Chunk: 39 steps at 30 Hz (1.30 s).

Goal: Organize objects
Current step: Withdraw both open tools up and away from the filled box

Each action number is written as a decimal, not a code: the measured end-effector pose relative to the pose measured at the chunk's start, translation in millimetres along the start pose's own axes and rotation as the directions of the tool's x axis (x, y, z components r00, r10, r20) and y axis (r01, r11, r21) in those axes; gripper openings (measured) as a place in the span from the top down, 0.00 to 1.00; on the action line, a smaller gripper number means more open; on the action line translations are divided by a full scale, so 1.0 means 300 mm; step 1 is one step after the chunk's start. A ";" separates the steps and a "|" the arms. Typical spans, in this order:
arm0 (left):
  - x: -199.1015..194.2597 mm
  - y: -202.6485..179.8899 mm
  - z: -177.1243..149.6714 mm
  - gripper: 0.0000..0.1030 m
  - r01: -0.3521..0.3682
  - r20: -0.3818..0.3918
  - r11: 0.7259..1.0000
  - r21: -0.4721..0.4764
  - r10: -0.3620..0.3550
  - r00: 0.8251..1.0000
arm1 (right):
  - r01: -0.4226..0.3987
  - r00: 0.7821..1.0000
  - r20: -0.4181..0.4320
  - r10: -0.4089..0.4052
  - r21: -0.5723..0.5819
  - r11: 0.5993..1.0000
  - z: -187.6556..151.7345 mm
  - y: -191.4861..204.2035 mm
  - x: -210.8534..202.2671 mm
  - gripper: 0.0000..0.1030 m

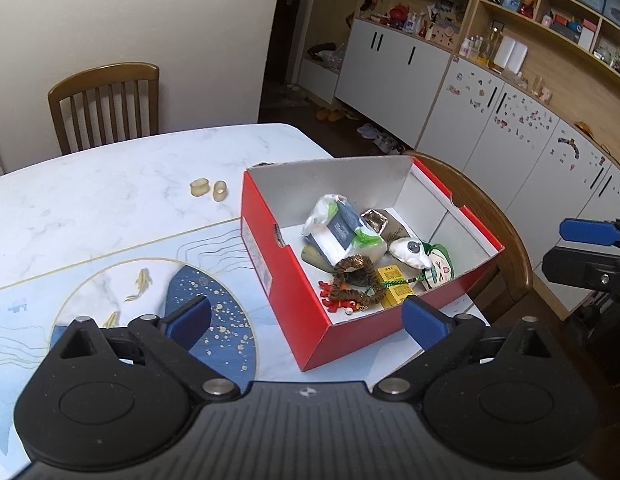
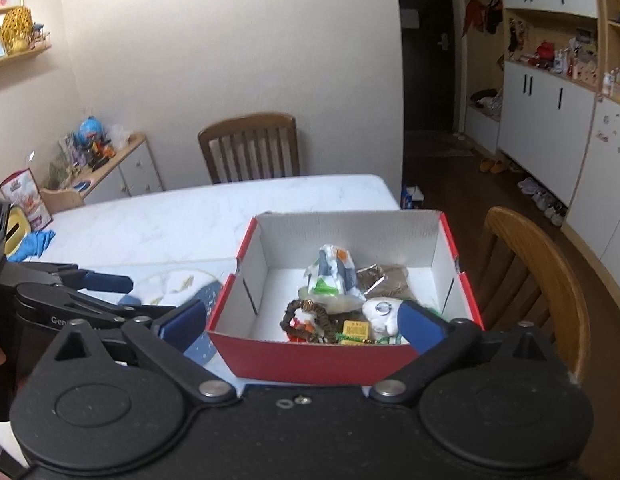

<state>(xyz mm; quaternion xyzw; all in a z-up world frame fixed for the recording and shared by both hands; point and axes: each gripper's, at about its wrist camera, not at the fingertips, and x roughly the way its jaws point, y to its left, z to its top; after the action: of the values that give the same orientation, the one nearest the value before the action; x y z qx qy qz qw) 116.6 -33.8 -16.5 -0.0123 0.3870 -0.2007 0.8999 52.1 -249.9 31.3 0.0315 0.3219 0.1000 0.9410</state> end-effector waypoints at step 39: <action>-0.091 -0.051 -0.011 0.01 -0.093 0.097 0.979 0.181 0.076 0.992 | 0.087 0.996 0.026 -0.090 0.098 0.991 -0.070 0.088 -0.049 0.01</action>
<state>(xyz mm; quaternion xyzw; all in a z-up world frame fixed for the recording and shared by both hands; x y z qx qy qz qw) 91.9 -37.3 2.8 0.0787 0.3259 -0.1964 0.9214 23.3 -227.2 26.9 0.0642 0.3129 0.0421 0.9467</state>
